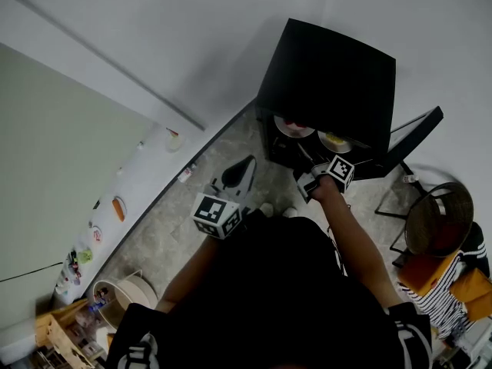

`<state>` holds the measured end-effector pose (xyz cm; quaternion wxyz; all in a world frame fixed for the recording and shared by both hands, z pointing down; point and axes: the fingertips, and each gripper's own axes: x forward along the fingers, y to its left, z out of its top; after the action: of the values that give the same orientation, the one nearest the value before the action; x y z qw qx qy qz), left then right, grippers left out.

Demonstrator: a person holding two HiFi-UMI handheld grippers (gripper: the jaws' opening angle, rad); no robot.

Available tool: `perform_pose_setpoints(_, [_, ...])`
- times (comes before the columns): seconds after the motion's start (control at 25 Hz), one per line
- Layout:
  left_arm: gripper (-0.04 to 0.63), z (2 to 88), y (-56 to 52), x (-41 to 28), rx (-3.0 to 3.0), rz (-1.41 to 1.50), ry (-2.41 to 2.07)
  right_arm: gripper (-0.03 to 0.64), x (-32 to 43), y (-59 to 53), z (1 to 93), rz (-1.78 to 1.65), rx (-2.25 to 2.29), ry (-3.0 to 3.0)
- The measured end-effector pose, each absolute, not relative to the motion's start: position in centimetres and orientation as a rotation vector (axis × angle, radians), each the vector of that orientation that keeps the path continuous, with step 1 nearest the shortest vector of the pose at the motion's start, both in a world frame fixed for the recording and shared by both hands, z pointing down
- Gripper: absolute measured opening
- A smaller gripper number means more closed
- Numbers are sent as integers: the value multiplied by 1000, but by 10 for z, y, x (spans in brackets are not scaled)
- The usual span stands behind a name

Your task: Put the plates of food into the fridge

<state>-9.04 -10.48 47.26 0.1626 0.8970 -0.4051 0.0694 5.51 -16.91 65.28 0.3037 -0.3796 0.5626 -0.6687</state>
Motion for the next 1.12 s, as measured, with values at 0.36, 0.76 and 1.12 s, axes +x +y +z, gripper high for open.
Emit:
perform_pose_setpoints(0.36, [23,472,-93,-73,2582,208,-1089,37,73,-143,625,-1630,-939,1570])
perform_pose_setpoints(0.76, [23,476,-82,-55,2601,222,-1013,25,67,-108,556,-1383,-991,1934])
perform_pose_setpoints(1.12, [23,474,-72,-49,2625,224,-990,25,68,-74,523,-1078,-1209,2360])
